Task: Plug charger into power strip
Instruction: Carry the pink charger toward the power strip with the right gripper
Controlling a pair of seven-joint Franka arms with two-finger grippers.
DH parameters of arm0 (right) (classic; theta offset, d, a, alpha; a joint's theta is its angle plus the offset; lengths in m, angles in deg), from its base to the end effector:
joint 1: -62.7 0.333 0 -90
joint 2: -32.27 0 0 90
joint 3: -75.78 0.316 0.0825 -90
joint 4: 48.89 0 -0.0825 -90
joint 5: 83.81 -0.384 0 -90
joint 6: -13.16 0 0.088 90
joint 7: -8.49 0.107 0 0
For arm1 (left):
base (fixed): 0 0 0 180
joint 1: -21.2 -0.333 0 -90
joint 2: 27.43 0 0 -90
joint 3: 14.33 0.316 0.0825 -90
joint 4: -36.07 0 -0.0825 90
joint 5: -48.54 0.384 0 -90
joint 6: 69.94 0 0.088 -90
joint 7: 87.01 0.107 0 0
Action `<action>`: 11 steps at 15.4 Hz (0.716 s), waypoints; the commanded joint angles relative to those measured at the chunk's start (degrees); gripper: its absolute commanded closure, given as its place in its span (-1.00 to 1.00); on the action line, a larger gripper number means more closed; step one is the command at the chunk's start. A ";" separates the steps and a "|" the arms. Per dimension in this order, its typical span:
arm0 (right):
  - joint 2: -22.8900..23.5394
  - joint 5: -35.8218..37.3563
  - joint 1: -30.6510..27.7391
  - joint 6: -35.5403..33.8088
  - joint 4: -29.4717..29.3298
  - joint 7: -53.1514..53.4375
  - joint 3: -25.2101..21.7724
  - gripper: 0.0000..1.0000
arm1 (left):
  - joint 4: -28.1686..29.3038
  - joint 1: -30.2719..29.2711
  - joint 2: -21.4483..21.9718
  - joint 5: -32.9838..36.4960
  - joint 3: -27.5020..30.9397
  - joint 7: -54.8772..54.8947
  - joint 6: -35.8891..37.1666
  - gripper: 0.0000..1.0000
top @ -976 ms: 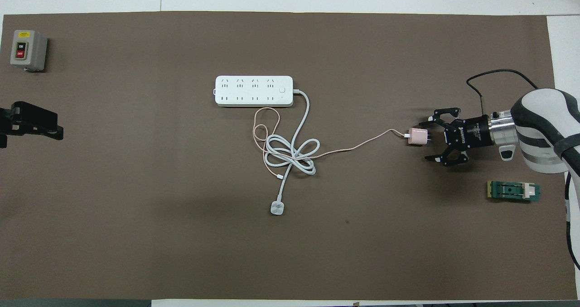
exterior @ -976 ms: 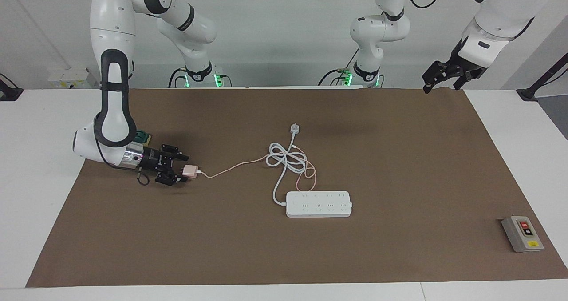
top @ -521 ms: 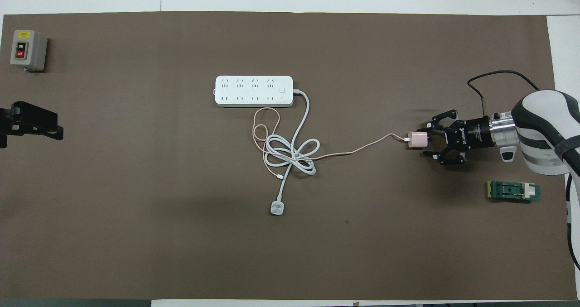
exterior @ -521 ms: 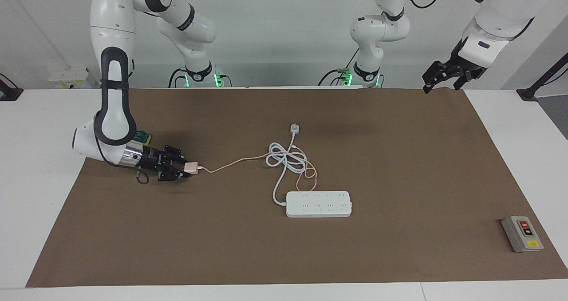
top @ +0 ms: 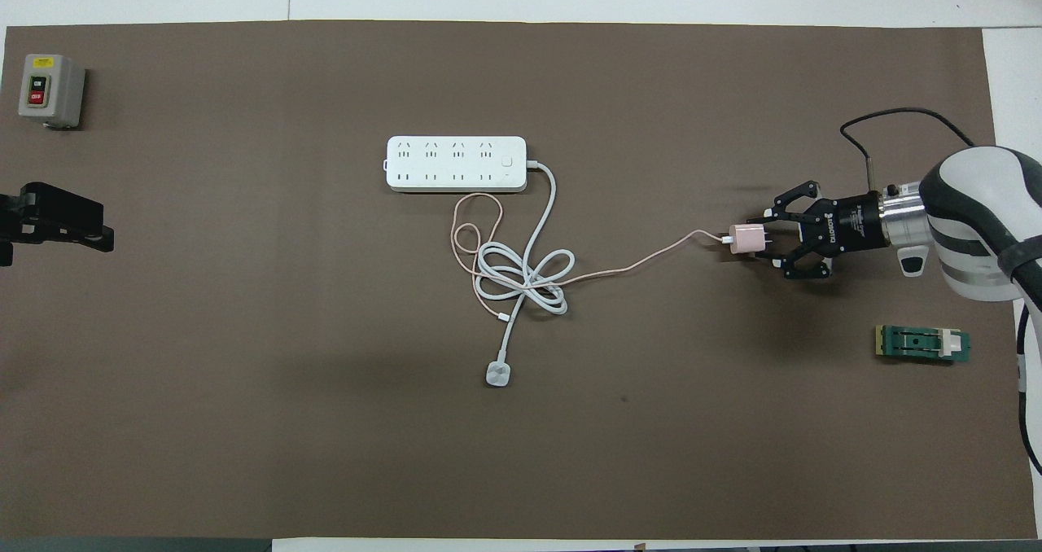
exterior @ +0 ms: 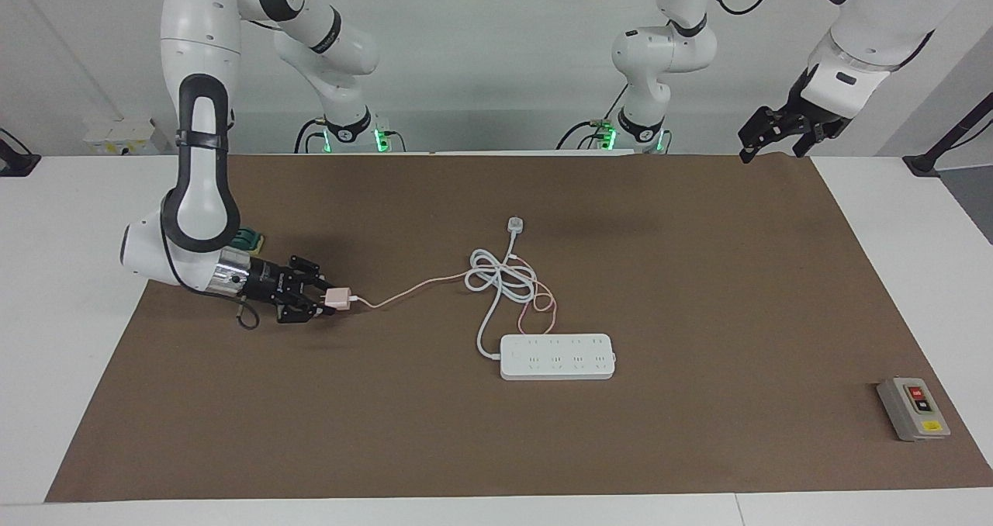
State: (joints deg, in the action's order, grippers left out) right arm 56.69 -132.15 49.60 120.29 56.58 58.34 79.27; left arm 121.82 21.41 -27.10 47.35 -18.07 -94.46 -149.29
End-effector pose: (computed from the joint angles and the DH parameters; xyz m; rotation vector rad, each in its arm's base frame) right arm 0.6104 -0.0478 0.2925 -1.8048 1.6321 0.7961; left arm 0.5316 -0.0394 0.6467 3.1262 0.0912 -0.1682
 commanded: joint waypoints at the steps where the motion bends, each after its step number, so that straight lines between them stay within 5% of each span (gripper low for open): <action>1: -1.82 1.40 2.89 -2.71 -4.48 6.47 0.12 1.00 | -0.06 -0.39 0.64 0.13 -0.13 0.24 0.59 -1.00; 11: -6.31 0.44 17.31 -1.14 -10.72 26.68 0.73 1.00 | -0.06 -0.39 0.64 0.13 -0.21 0.24 0.51 -1.00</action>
State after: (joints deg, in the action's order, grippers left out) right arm 50.25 -131.97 65.06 118.60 47.80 81.59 79.89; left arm 121.82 21.41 -27.10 47.35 -18.07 -94.46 -149.29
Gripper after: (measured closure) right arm 0.498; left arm 0.000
